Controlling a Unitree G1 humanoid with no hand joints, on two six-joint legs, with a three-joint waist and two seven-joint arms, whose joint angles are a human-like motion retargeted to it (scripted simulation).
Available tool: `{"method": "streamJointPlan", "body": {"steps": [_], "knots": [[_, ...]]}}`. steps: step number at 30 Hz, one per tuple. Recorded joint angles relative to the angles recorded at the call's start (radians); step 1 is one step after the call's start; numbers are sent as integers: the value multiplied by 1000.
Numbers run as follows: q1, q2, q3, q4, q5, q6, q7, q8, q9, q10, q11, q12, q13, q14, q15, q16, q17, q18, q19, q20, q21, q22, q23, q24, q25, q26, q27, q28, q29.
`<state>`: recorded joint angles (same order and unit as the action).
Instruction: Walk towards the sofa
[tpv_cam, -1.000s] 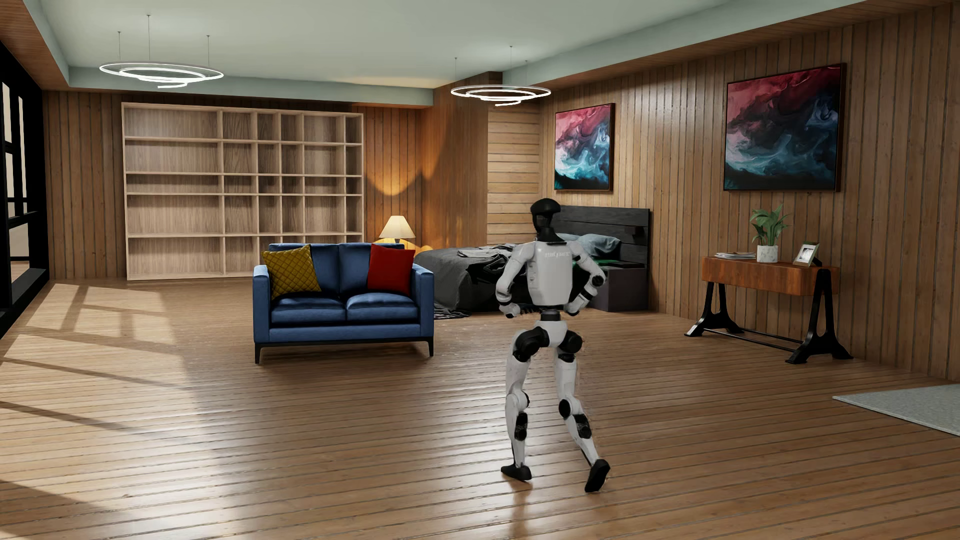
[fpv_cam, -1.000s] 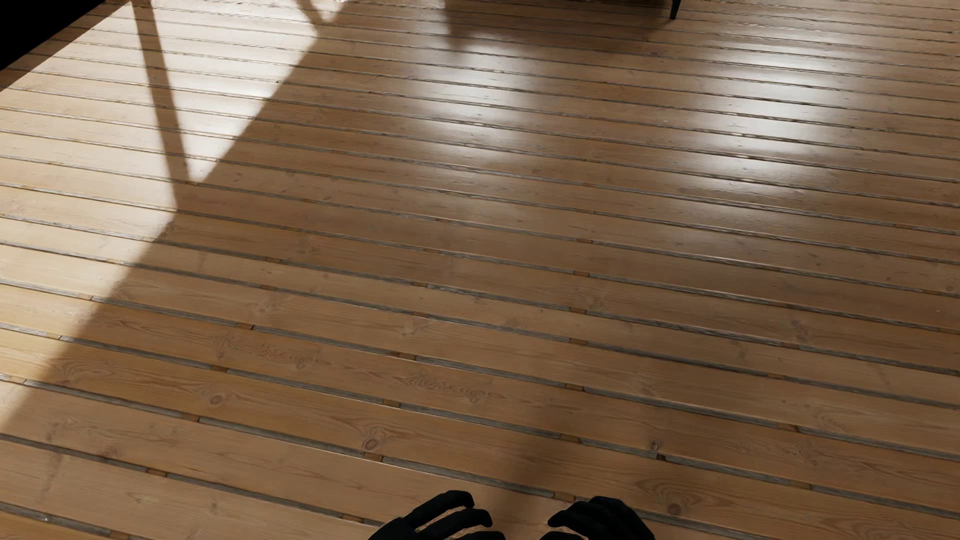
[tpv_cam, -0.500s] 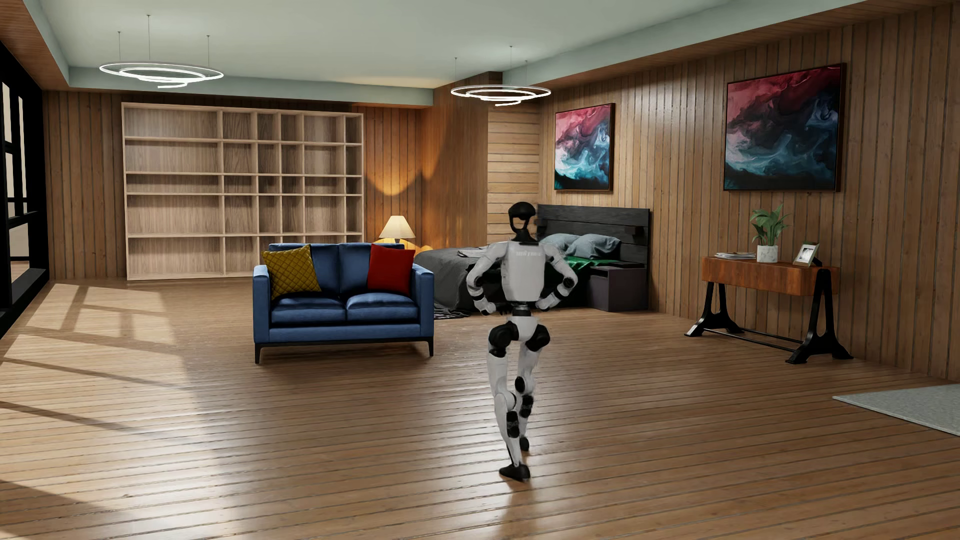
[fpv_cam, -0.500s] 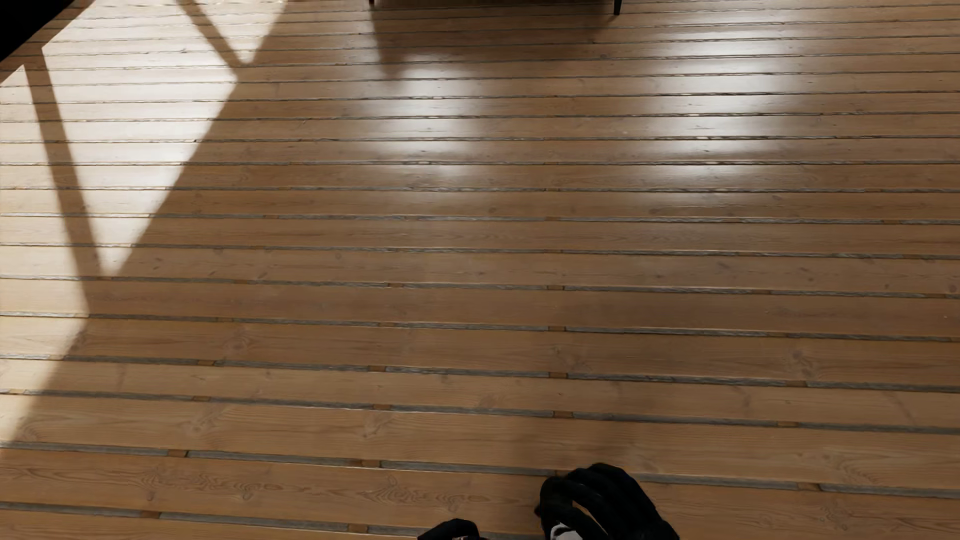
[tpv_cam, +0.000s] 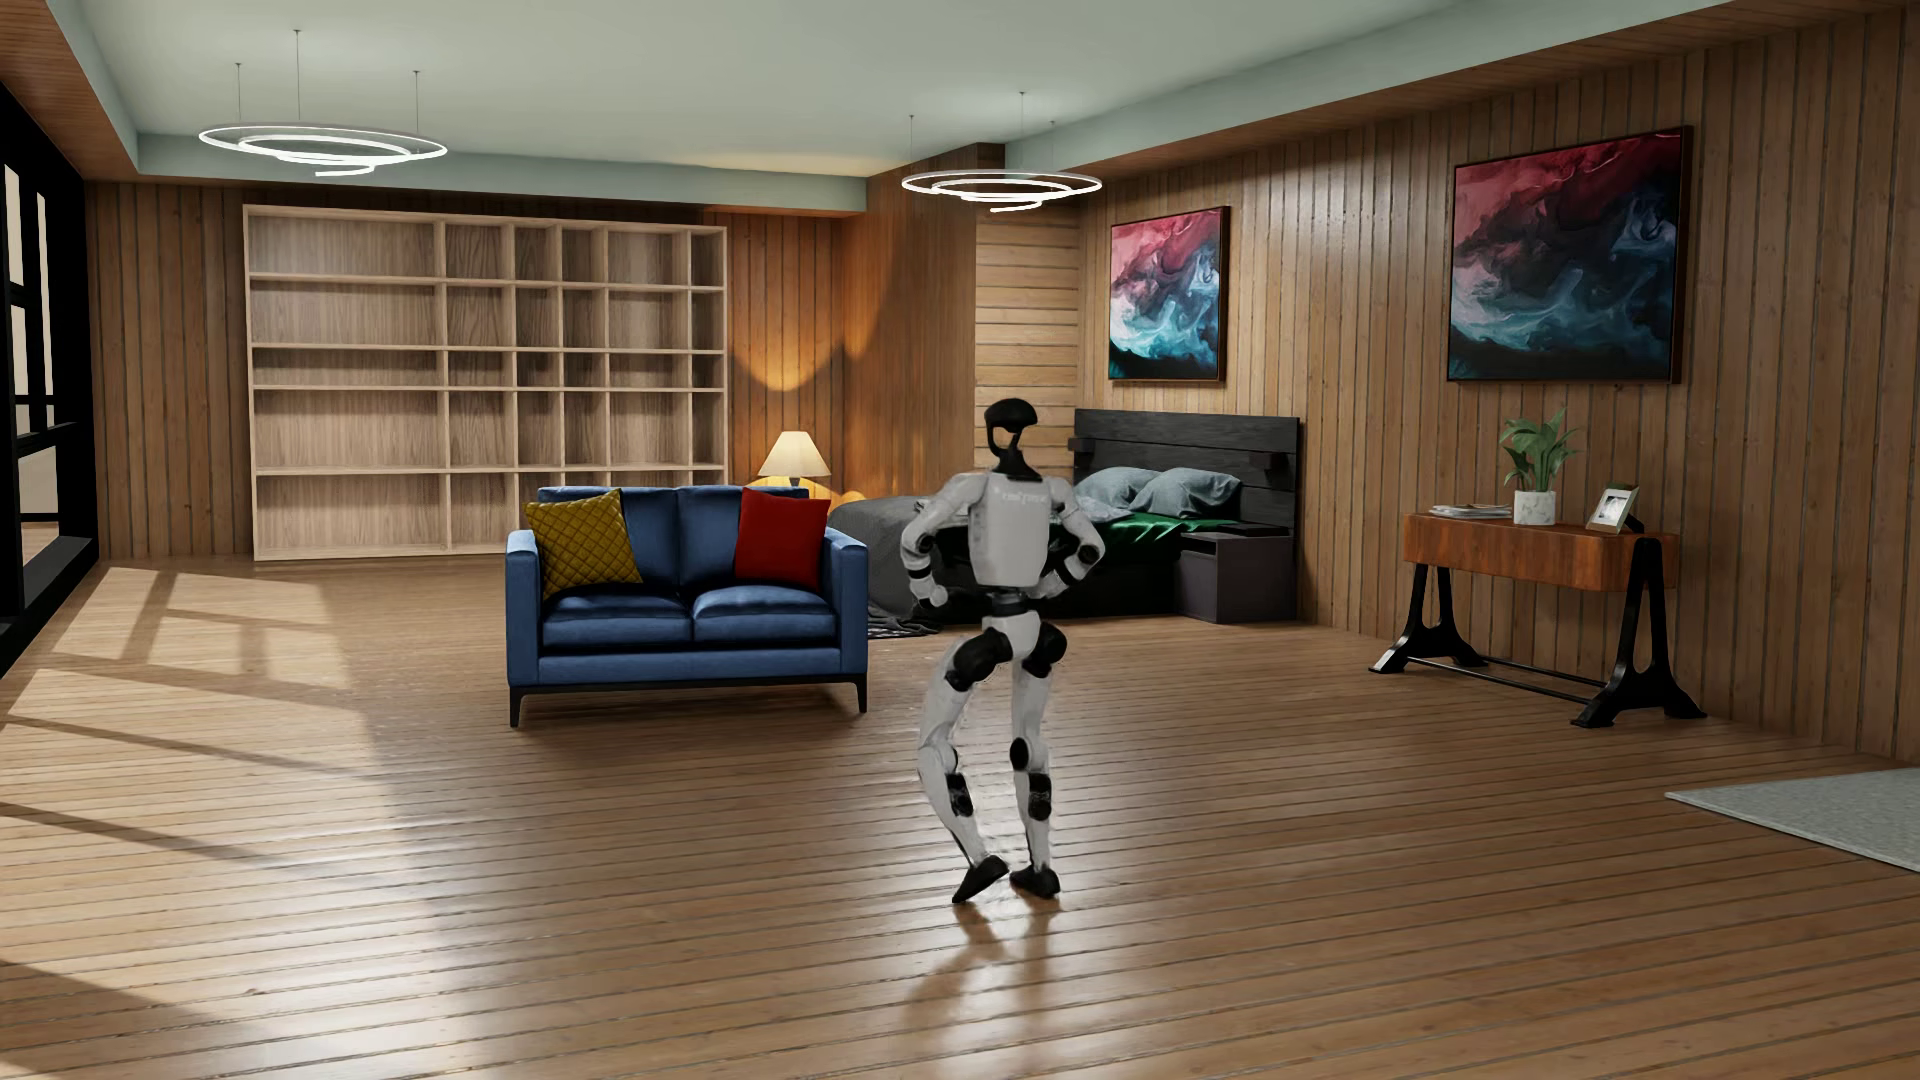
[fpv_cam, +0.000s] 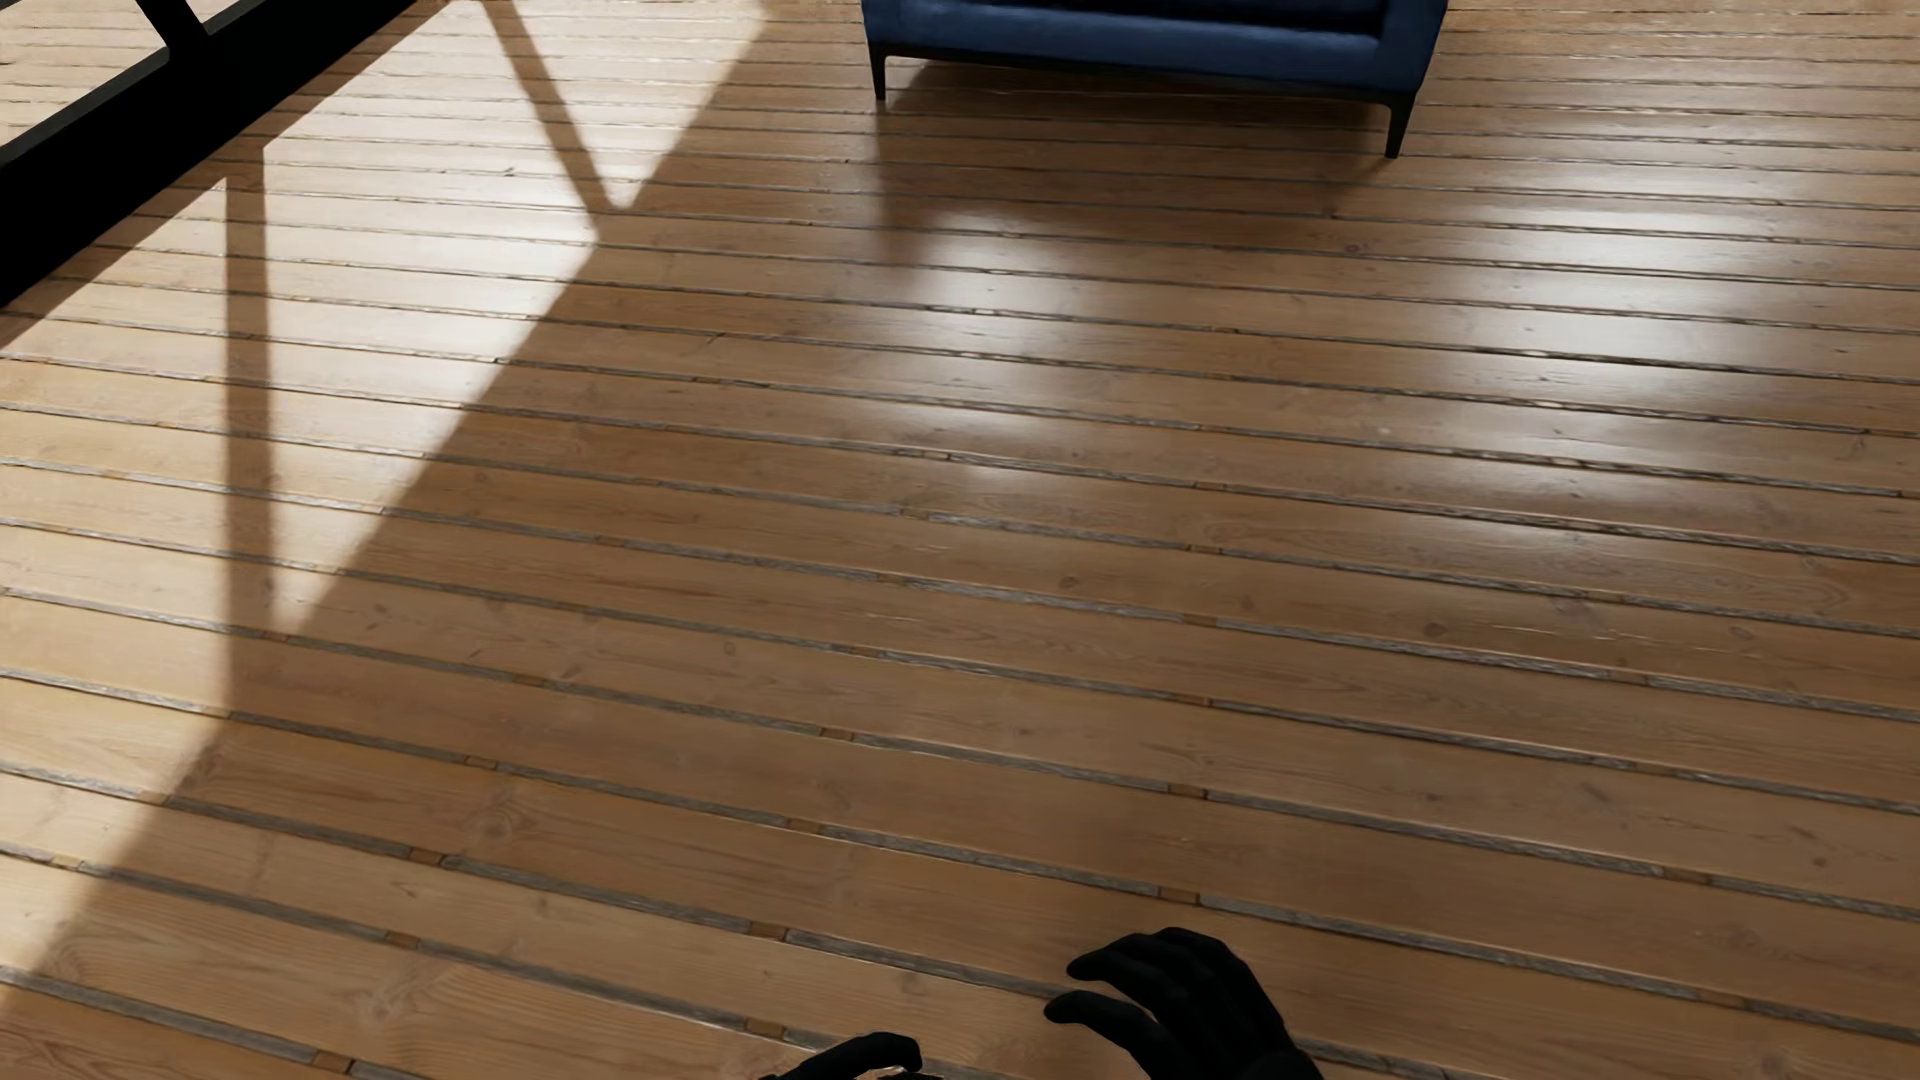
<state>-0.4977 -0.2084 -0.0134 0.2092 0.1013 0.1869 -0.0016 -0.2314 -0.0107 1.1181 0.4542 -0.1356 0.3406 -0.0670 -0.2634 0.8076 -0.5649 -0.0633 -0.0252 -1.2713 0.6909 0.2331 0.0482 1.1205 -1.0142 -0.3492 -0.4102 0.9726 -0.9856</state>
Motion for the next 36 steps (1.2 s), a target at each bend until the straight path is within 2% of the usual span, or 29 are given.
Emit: {"method": "streamJointPlan", "body": {"steps": [2,3,4,6,7,8,9,10,11,12,13,14,16,17,18,19,21,24,25,26,27,30,31,32,34,35,36], "knots": [[-66,69,13,-40,11,-10,21,-10,3,-191,-30,33,-6,-69,-17,7,-14,47,-3,48,41,-22,27,18,12,13,10,-13,1],[-90,98,21,-71,16,-16,22,-12,3,-315,-47,48,-14,-73,-21,10,-18,54,-3,70,60,-38,35,29,26,21,17,-16,1],[-105,128,30,-108,20,-24,16,-12,3,-451,-69,57,-15,-31,-22,-4,-21,75,-2,96,68,-35,35,37,37,21,19,-18,1],[-107,192,44,-177,28,-41,7,-10,-1,-740,-128,89,-22,84,-13,-24,-24,76,1,152,76,-35,36,46,57,15,19,-24,0],[-97,225,48,-211,34,-50,-11,-6,-3,-868,-157,109,-27,115,-8,-31,-28,66,3,184,81,-36,38,55,63,11,19,-35,0],[-95,256,51,-239,40,-60,-36,2,-4,-938,-178,129,-33,107,-8,-37,-35,29,6,219,89,-40,42,69,67,6,19,-50,0],[-96,287,56,-267,45,-69,-88,14,-5,-928,-182,151,-36,145,-2,-46,-41,45,7,257,98,-45,47,87,72,-2,20,-66,1],[-98,312,60,-290,44,-80,-123,28,-6,-892,-180,170,-38,215,8,-60,-47,100,8,295,105,-51,52,105,83,-13,22,-75,1],[-80,331,62,-287,38,-93,-114,42,-8,-864,-163,182,-39,279,20,-78,-50,84,20,329,107,-56,62,127,97,-27,24,-63,1],[-66,338,63,-288,22,-110,-92,55,-9,-845,-130,184,-43,270,68,-99,-48,82,24,353,103,-58,76,153,105,-43,25,-29,0],[-47,335,65,-298,-2,-132,-74,70,-11,-826,-83,183,-47,236,130,-117,-48,81,52,366,93,-56,93,174,99,-56,26,1,0],[-18,313,66,-307,-29,-154,-58,86,-13,-820,-5,183,-47,206,225,-125,-52,96,105,369,89,-49,110,183,84,-65,27,8,0],[29,205,68,-321,-84,-192,-15,127,-10,-794,259,188,-53,139,396,-130,-107,120,196,358,121,-38,146,174,60,-73,30,-33,0],[47,128,71,-328,-127,-211,13,132,-5,-769,418,186,-67,100,492,-134,-144,131,258,347,149,-42,156,164,53,-79,32,-51,4],[65,49,76,-337,-182,-230,42,120,0,-746,564,175,-83,64,594,-139,-171,141,272,329,173,-47,156,152,50,-86,33,-46,4],[89,-32,78,-349,-222,-249,67,136,6,-729,678,156,-97,29,612,-142,-181,147,273,304,185,-47,146,142,58,-92,33,-17,1],[143,-170,75,-365,-240,-279,101,192,17,-701,791,118,-104,-37,433,-155,-178,150,272,264,166,-64,99,122,75,-88,29,13,0],[227,-298,49,-370,-234,-292,101,229,25,-666,658,137,-96,-129,172,-157,-206,148,197,208,125,-59,56,86,23,-59,38,13,0],[255,-330,38,-368,-237,-290,93,223,26,-666,560,133,-85,-152,126,-151,-203,147,145,183,109,-46,49,70,4,-53,42,13,1],[285,-358,28,-366,-246,-286,87,203,26,-676,445,123,-73,-169,112,-145,-190,146,115,162,92,-37,44,60,-6,-48,44,13,1],[313,-377,20,-364,-249,-282,82,180,25,-692,314,112,-63,-182,117,-142,-174,144,98,147,74,-34,39,55,-8,-44,42,13,0],[397,-380,8,-356,-223,-261,66,123,19,-754,-132,97,-38,-203,251,-143,-120,136,131,135,12,-39,20,38,-19,-38,26,13,0],[424,-382,6,-355,-205,-252,59,137,16,-764,-232,99,-34,-211,237,-144,-111,133,169,136,-6,-41,16,32,-34,-33,18,13,0],[452,-389,3,-355,-186,-244,53,174,14,-769,-263,104,-33,-219,217,-144,-108,128,229,141,-17,-41,13,30,-47,-25,8,13,0],[515,-383,0,-341,-153,-225,39,195,8,-782,-211,124,-40,-222,347,-136,-84,116,149,160,-27,-41,1,23,-57,-16,-3,13,0],[548,-374,-1,-330,-144,-212,31,189,4,-768,-157,130,-40,-206,385,-137,-68,113,114,170,-38,-39,-12,18,-57,-19,-6,13,0],[569,-363,-1,-315,-133,-197,25,180,-1,-743,-114,129,-37,-166,380,-140,-53,109,78,180,-50,-35,-25,24,-56,-24,-13,13,0]]}}
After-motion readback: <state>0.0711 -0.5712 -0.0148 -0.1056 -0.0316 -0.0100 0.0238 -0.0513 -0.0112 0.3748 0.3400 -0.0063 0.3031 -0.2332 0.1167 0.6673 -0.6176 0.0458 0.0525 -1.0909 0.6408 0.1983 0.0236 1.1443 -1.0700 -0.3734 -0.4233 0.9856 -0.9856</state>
